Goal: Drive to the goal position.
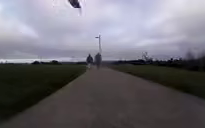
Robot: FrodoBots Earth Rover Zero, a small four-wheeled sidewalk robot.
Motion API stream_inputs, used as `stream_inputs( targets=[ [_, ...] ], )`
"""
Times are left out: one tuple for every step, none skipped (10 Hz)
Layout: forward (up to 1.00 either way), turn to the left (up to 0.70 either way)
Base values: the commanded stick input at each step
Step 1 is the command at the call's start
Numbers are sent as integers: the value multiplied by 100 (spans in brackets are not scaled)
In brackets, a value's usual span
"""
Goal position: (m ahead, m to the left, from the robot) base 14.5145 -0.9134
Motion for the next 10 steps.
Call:
stream_inputs(
  targets=[
    [85, 0],
    [85, 0],
    [85, 0],
    [85, 0],
    [85, 0],
    [85, 0],
    [85, 0],
    [85, 0],
    [85, 0],
    [85, 0]
  ],
)
